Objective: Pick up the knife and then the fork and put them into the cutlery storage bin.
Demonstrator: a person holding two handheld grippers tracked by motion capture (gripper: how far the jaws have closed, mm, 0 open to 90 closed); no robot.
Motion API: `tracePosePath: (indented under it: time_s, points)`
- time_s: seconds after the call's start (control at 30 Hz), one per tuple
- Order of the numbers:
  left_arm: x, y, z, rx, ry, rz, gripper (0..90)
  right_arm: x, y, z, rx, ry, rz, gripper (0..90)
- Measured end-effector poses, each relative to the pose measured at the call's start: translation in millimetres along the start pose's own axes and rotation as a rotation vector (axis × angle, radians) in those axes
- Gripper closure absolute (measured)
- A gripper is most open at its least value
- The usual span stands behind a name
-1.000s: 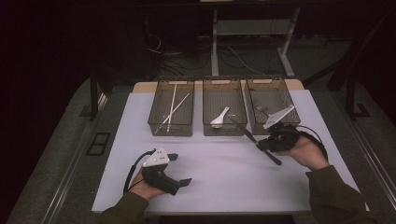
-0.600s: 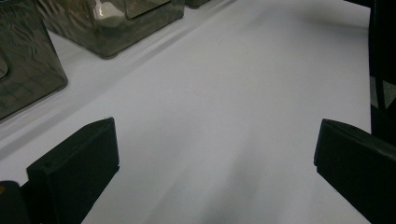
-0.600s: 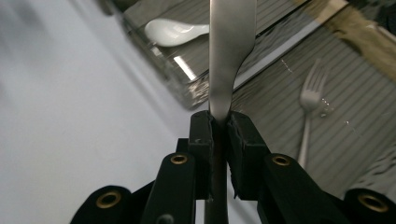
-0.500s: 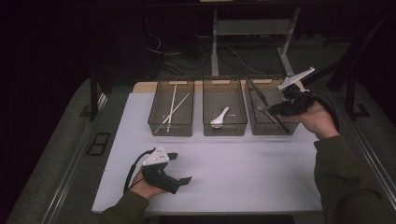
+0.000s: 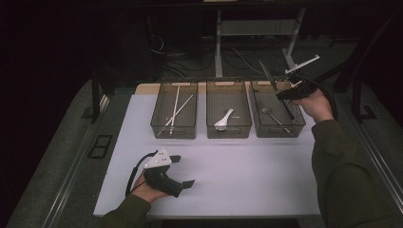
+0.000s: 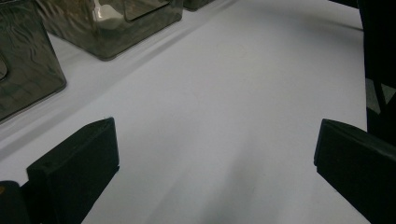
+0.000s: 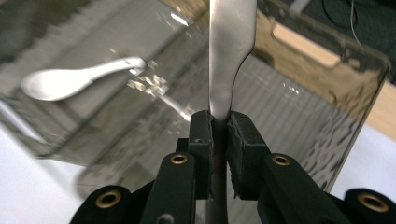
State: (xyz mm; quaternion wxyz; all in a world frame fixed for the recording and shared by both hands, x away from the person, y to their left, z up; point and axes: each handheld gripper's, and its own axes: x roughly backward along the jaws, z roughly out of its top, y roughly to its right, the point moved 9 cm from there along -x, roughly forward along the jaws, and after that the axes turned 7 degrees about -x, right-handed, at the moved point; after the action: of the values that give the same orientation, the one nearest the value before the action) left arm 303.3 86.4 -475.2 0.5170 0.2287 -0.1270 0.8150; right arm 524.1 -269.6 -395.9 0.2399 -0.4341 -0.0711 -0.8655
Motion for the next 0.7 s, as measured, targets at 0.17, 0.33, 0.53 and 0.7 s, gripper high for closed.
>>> tracePosePath:
  time_s: [0.17, 0.33, 0.53, 0.7]
  points:
    - [-0.5, 0.6, -0.1, 0.000, 0.001, -0.005, 0.0, -24.6, 11.8, -23.5, -0.039, -0.069, -0.009, 79.8]
    - [-0.3, 0.3, -0.1, -0.002, 0.000, -0.004, 0.0, -42.3, 16.9, -41.6, -0.068, -0.119, -0.007, 79.7]
    - [-0.4, 0.6, -0.4, -0.004, -0.002, -0.006, 0.0, -55.6, 18.1, -54.3, -0.066, -0.181, -0.022, 79.1]
    - [-0.3, 0.8, -0.3, -0.007, 0.000, -0.006, 0.0, -60.1, 17.9, -57.6, -0.086, -0.179, -0.017, 73.1]
